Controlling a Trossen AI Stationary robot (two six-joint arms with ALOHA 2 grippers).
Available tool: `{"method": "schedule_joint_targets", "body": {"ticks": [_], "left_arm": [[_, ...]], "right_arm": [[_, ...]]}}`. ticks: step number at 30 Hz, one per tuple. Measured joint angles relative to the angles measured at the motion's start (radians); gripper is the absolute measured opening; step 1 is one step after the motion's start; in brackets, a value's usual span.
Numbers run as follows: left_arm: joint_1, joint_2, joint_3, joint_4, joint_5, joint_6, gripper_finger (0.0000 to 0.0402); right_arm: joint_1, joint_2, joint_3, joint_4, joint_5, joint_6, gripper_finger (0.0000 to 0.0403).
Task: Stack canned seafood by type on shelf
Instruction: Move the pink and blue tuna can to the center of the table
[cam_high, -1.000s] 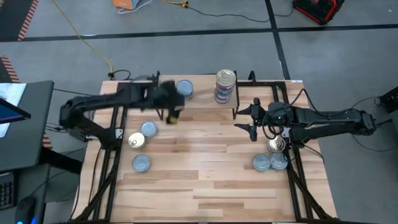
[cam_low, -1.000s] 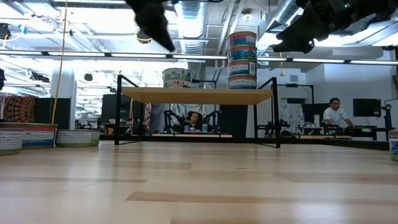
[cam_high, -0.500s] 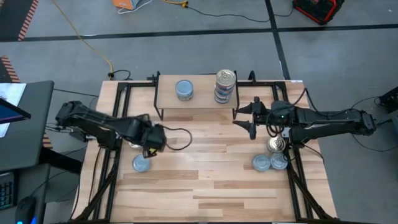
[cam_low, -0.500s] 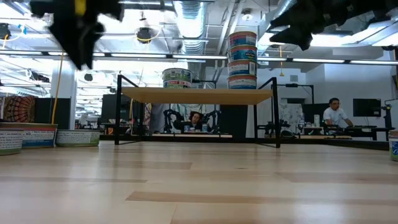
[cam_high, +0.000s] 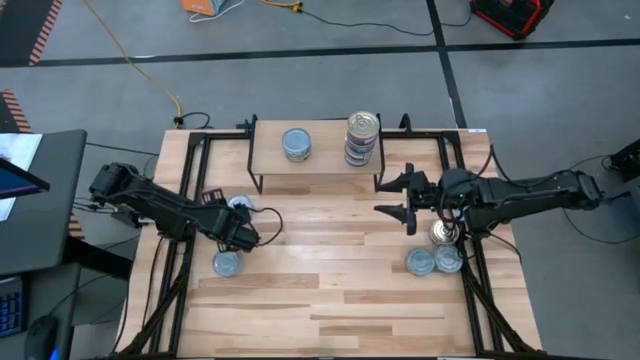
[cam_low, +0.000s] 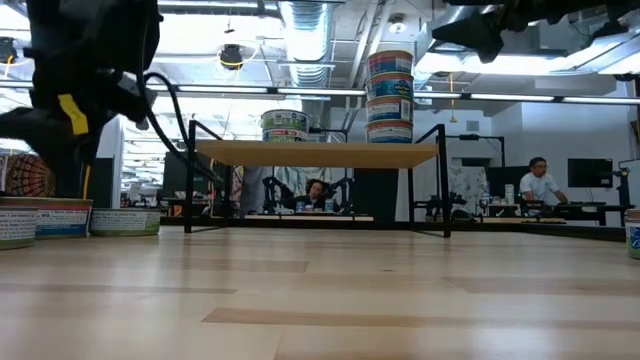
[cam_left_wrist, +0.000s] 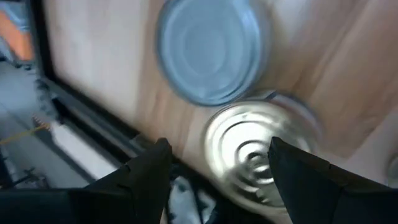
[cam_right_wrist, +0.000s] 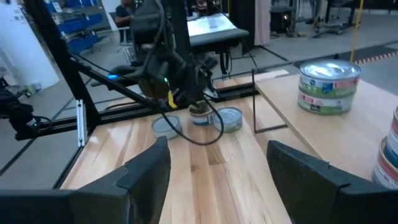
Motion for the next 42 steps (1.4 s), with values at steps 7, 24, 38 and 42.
{"method": "schedule_joint_targets", "body": {"ticks": [7,24,38,42], "left_arm": [[0.000,0.000,-0.055,0.255,0.031,0.106,0.0254],[0.020,0.000,0.055,0.057,-0.048,0.028,0.0254],[0.014,-0.002,-0.083,0.169,0.016,0.149,0.0254],[0.015,-0.006,-0.086,0.331,0.002,0.210,0.0254]], "right_arm": [[0.003,0.000,0.000,0.004,0.000,-0.003,0.0289],[0.016,0.004,0.000,-0.002,-0.001,-0.003,0.0289],[0.015,0.005,0.000,-0.002,0.000,-0.003,0.0289],[0.015,0.005,0.000,-0.002,0.000,-0.003,0.0289]]}}
